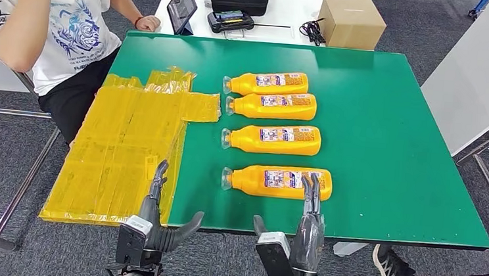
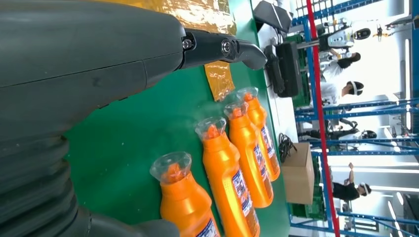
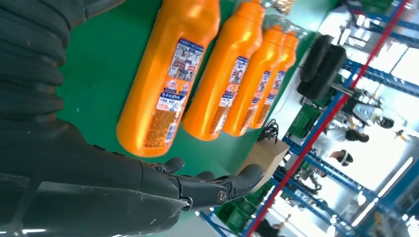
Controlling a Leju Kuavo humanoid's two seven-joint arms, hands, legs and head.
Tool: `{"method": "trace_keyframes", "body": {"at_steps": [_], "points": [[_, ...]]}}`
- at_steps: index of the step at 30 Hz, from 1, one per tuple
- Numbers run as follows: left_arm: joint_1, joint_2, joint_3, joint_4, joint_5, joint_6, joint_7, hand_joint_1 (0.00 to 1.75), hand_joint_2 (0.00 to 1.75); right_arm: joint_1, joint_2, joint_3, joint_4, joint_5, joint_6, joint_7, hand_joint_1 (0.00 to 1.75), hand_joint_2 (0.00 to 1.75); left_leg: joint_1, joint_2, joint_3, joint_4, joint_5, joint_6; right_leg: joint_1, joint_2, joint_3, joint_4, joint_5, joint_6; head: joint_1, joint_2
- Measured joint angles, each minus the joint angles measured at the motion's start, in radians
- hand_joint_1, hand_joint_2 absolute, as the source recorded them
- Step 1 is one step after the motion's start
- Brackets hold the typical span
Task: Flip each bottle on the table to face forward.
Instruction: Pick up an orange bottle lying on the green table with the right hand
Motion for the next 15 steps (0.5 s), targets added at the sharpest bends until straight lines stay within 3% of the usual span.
{"method": "trace_keyframes", "body": {"at_steps": [6, 15], "points": [[-0.001, 0.000, 0.006, 0.000, 0.000, -0.020, -0.003, 0.00, 1.75, -0.053, -0.037, -0.045, -0.012, 0.162, 0.078, 0.108, 0.00, 1.75, 0.000, 0.000, 0.000, 0.000, 0.000, 0.000, 0.000, 0.000, 0.000, 0.000, 0.000, 0.000, 0.000, 0.000], [-0.006, 0.000, 0.016, 0.013, -0.021, -0.043, 0.006, 0.00, 1.75, -0.121, -0.072, -0.066, 0.004, 0.212, 0.252, 0.234, 0.00, 1.75, 0.000, 0.000, 0.000, 0.000, 0.000, 0.000, 0.000, 0.000, 0.000, 0.000, 0.000, 0.000, 0.000, 0.000]]}}
